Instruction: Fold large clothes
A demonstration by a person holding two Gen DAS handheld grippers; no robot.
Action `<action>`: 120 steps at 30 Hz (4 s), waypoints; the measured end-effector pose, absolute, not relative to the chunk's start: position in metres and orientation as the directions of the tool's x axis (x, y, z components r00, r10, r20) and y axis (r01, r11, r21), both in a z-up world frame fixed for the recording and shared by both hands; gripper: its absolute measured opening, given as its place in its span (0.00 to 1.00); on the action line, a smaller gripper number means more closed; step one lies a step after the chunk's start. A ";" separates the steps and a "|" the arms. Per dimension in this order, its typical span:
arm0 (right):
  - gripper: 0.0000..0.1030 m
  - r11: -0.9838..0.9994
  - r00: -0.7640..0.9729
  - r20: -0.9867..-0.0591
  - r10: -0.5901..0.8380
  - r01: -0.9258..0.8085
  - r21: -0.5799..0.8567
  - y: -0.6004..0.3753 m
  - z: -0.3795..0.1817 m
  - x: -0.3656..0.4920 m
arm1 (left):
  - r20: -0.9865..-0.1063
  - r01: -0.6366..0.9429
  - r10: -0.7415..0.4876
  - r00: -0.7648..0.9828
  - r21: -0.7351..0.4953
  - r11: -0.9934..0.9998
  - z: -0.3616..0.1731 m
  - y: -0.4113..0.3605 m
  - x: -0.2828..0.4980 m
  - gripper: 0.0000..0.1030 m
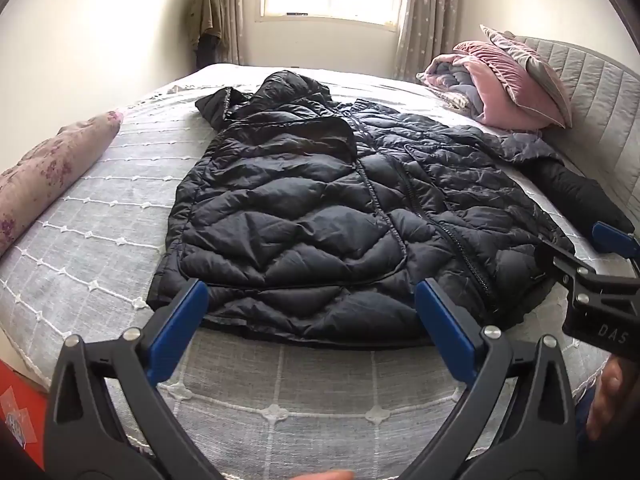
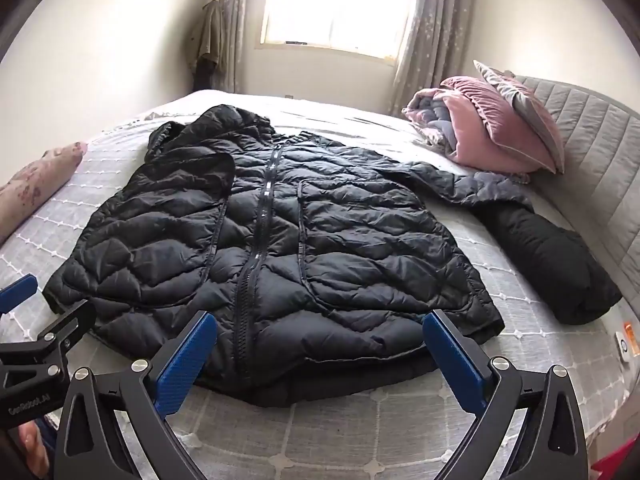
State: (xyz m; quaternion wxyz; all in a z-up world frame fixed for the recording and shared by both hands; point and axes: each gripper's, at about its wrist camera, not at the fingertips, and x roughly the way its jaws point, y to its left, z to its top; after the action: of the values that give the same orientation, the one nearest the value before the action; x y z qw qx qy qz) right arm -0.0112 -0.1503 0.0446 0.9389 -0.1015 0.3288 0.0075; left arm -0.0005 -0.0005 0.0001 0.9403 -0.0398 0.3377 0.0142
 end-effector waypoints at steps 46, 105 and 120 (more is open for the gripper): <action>1.00 0.962 0.821 -0.550 -0.153 -0.004 -0.273 -0.150 0.048 -0.016 | -0.712 -0.036 -0.028 0.702 -0.074 0.997 -0.008 -0.001 0.002 1.00; 0.53 0.681 0.551 -0.803 0.226 0.500 0.535 -0.398 -0.042 0.089 | -0.781 -0.246 -0.181 0.598 -0.393 0.886 -0.062 0.105 0.053 0.16; 0.05 0.810 0.655 -0.688 0.311 0.196 0.553 -0.348 -0.002 0.034 | -0.657 -0.376 0.050 0.752 -0.365 0.852 -0.008 0.156 -0.001 0.05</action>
State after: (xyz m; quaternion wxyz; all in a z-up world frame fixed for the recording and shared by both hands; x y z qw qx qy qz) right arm 0.0339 -0.3479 -0.0017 0.8565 0.3064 0.4139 0.0338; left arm -0.0008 0.1557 -0.0080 0.9033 -0.2451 0.3317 0.1179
